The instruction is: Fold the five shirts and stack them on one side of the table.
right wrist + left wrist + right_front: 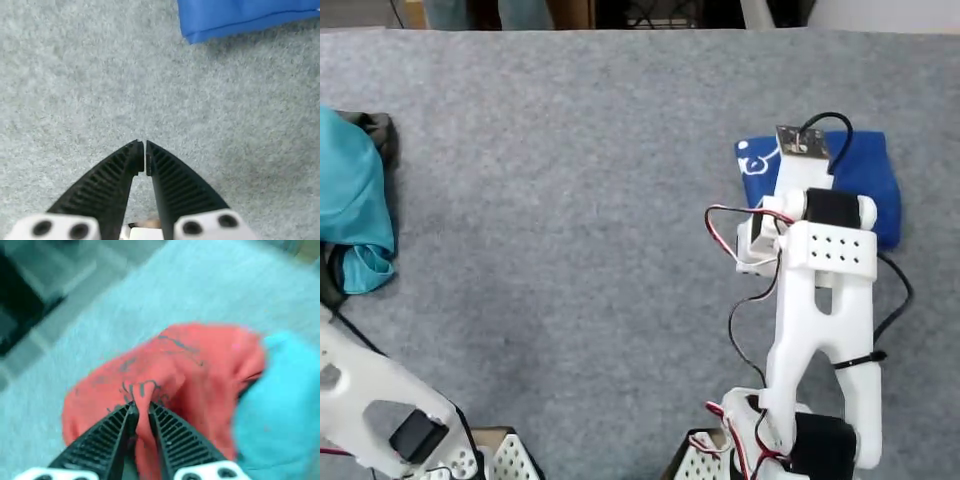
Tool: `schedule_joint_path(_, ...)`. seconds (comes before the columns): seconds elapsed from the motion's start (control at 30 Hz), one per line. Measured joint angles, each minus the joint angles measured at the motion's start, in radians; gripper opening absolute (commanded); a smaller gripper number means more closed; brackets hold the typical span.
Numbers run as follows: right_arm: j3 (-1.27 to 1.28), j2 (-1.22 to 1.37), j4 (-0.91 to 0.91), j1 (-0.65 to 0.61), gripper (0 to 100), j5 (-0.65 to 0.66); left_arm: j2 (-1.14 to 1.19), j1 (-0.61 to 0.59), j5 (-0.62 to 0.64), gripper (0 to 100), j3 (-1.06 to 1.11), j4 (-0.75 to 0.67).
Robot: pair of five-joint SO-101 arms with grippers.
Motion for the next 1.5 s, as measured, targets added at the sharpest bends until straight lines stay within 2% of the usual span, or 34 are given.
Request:
schedule_joint_path(0.27, 0.0, 0.0, 0.0, 0.0, 1.5, 0.091, -0.267, 0.316, 0.0, 3, 0.003, 0.011)
schedule_joint_path(0.4, 0.0, 0.0, -0.006, 0.002, 1.5, 0.106, -0.407, 0.531, 0.003, 3, 0.126, 0.011)
schedule_joint_path(0.5, 0.0, 0.0, -0.034, 0.052, 1.5, 0.137, -0.537, 0.677, 0.04, 3, 0.33, 0.011)
schedule_joint_path(0.67, 0.0, 0.0, -0.072, 0.178, 1.5, 0.247, -0.789, 0.954, 0.075, 3, 0.792, 0.011)
schedule_joint_path(0.8, 0.0, 0.0, -0.104, 0.272, 1.5, 0.33, -0.948, 1.267, 0.075, 3, 1.183, 0.011)
schedule_joint_path(0.93, 0.0, 0.0, -0.124, 0.311, 1.5, 0.381, -1.008, 1.59, 0.072, 3, 1.519, -0.025)
schedule_joint_path(1.03, 0.0, 0.0, -0.124, 0.313, 1.5, 0.391, -1.026, 1.771, 0.003, 4, 1.662, -0.028)
schedule_joint_path(1.1, -0.02, 0.0, -0.124, 0.313, 1.6, 0.393, -1.039, 1.849, -0.069, 11, 1.705, -0.012)
schedule_joint_path(1.2, -0.083, 0.0, -0.121, 0.295, 9.3, 0.391, -1.071, 1.892, -0.11, 23, 1.761, 0.0)
schedule_joint_path(1.3, -0.141, 0.0, -0.094, 0.215, 23.4, 0.39, -1.149, 1.857, -0.097, 24, 1.784, 0.002)
schedule_joint_path(1.37, -0.18, 0.0, -0.075, 0.146, 28.0, 0.356, -1.224, 1.794, -0.091, 24, 1.784, 0.002)
schedule_joint_path(1.5, -0.298, 0.069, -0.028, -0.044, 28.6, 0.247, -1.384, 1.58, -0.091, 24, 1.818, 0.003)
